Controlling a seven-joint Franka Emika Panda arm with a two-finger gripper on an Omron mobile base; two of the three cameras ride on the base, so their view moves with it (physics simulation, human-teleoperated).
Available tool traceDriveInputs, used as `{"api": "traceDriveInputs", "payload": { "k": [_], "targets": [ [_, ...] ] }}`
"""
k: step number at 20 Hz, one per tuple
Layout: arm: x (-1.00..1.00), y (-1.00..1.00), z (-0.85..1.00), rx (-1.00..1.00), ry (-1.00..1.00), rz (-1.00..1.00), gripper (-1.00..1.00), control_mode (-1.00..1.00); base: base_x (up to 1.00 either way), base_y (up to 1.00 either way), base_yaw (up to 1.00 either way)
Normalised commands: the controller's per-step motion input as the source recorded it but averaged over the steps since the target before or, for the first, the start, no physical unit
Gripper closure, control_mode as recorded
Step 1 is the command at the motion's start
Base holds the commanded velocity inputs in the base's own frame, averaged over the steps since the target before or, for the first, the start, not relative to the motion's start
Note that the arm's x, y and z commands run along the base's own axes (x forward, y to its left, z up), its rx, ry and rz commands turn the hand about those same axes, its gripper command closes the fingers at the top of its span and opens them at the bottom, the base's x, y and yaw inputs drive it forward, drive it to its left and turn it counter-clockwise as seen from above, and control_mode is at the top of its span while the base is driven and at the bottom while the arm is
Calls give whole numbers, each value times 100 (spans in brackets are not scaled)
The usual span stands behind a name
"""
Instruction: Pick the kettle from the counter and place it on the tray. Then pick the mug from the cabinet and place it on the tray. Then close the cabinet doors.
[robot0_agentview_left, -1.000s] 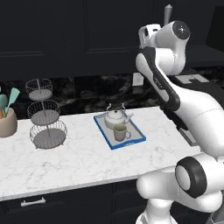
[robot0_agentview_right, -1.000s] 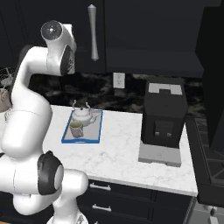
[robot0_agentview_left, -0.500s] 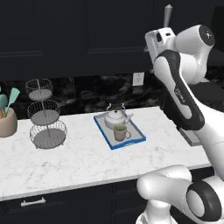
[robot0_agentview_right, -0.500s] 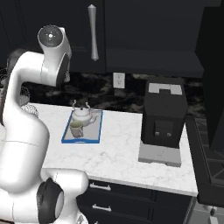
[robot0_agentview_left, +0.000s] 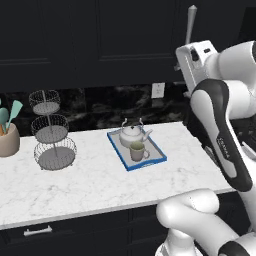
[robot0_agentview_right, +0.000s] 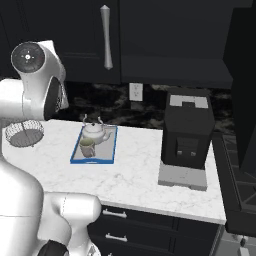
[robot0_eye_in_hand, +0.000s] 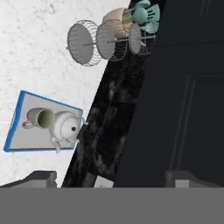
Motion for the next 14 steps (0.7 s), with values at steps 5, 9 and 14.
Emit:
{"api": "traceDriveInputs", "payload": {
  "k": [5, 9, 14],
  "targets": [
    [-72, -10, -7, -3, -4, 0, -100, -100, 0, 0, 0],
    [-82, -37, -11, 4, -3, -2, -100, -100, 0, 0, 0],
    [-60, -48, -3, 14, -9, -18, -100, -100, 0, 0, 0]
  ]
}}
